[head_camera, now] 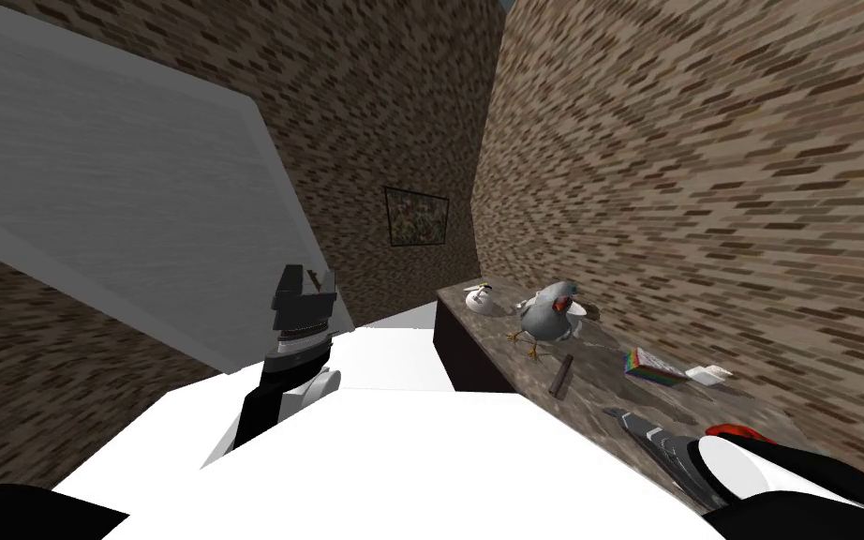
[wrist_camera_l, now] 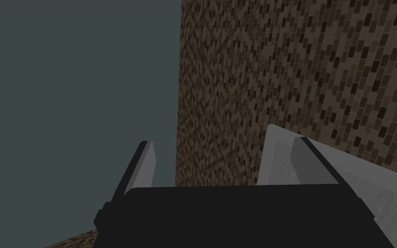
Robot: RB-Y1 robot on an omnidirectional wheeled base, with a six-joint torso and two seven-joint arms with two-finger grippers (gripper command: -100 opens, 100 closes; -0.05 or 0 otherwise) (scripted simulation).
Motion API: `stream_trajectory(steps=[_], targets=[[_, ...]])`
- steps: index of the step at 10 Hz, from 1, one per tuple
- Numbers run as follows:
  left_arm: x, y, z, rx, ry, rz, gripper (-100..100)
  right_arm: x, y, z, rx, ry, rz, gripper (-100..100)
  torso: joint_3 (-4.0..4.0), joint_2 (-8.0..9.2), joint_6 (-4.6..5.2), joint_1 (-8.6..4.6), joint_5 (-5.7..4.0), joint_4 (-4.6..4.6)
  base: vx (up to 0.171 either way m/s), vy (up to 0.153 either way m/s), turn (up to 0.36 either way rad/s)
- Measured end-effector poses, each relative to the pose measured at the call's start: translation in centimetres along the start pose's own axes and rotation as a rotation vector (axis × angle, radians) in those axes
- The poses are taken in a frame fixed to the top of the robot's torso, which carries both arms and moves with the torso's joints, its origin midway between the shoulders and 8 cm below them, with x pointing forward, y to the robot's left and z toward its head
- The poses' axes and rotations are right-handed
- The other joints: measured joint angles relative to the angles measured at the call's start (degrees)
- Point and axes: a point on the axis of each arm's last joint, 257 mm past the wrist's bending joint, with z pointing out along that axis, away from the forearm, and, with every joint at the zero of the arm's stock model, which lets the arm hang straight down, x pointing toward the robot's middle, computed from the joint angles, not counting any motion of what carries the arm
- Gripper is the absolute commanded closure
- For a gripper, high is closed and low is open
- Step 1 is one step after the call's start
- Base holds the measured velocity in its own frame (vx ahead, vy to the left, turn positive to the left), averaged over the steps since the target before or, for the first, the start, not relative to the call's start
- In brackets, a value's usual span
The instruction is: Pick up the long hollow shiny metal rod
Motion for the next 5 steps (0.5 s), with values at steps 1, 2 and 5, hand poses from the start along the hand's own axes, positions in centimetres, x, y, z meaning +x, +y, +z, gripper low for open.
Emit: stream_trajectory(steps=[1, 2, 5], targets=[[0.0, 0.0, 0.0, 0.0, 0.0, 0.0, 0, 0.3, -0.3, 0.0, 0.012, 0.022, -0.004, -100, 0.0, -0.01, -0.04, -0.01, 0.0, 0.0, 0.094, -0.036, 0.312], [0.0, 0.0, 0.0, 0.0, 0.0, 0.0, 0, 0.6, -0.6, 0.1, 0.024, 0.048, -0.011, -100, -0.05, -0.1, -0.04, -0.09, -0.01, -0.02, 0.073, -0.041, 0.09], [0.0, 0.0, 0.0, 0.0, 0.0, 0.0, 0, 1.6, -1.5, 0.1, 0.058, 0.117, -0.025, -100, -0.04, -0.08, -0.02, -0.05, -0.01, -0.01, 0.08, -0.032, 0.221]])
